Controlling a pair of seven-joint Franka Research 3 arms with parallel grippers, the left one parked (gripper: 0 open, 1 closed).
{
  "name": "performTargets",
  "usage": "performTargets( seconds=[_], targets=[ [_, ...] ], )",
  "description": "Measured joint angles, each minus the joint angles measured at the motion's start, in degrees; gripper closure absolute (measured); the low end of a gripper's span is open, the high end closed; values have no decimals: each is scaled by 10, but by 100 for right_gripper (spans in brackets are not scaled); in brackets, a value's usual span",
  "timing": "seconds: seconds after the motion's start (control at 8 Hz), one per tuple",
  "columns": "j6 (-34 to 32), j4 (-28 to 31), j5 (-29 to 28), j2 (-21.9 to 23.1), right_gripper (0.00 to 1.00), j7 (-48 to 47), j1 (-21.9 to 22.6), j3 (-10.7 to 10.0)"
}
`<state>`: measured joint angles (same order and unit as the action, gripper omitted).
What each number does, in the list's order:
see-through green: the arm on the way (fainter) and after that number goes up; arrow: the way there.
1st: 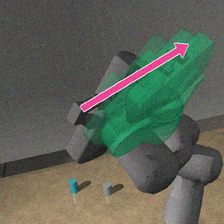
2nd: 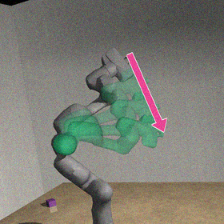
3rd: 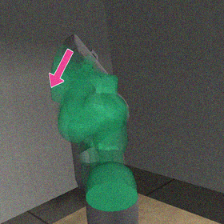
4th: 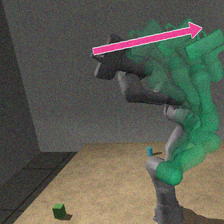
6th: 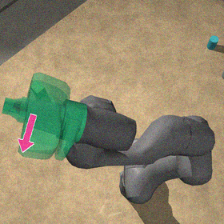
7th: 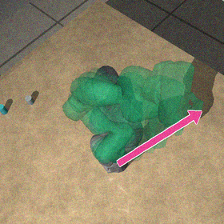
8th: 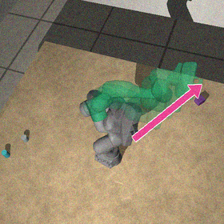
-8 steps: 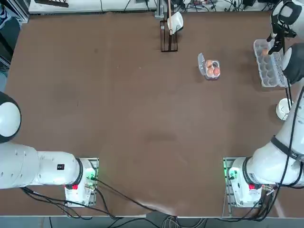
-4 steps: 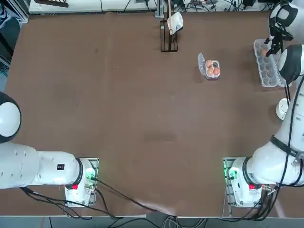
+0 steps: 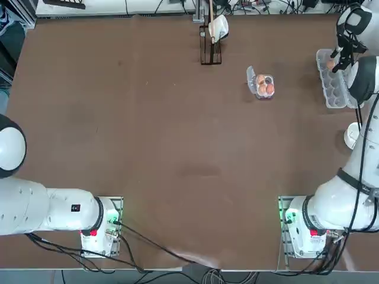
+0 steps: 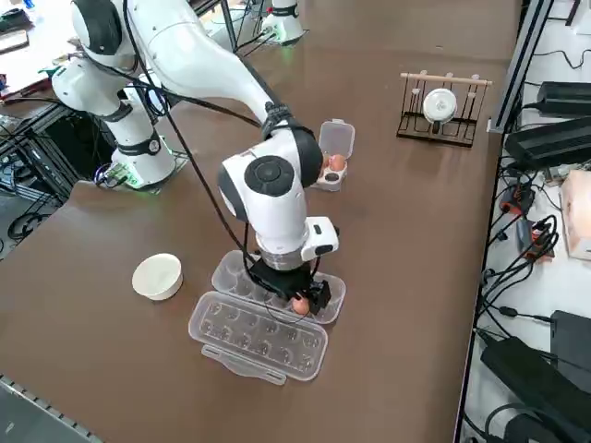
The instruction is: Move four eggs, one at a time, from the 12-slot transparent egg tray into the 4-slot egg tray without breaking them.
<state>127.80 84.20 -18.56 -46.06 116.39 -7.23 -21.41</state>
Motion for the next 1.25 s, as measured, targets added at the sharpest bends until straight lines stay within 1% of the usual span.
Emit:
performTargets(
  seconds=[0.38,0.62,1.25],
  targets=[
    [0,0,0,-1,11,1,-1,11],
    [0,0,0,-1,12,2,-2,11],
    [0,-2,0,-6,22,4,-6,12]
  ],
)
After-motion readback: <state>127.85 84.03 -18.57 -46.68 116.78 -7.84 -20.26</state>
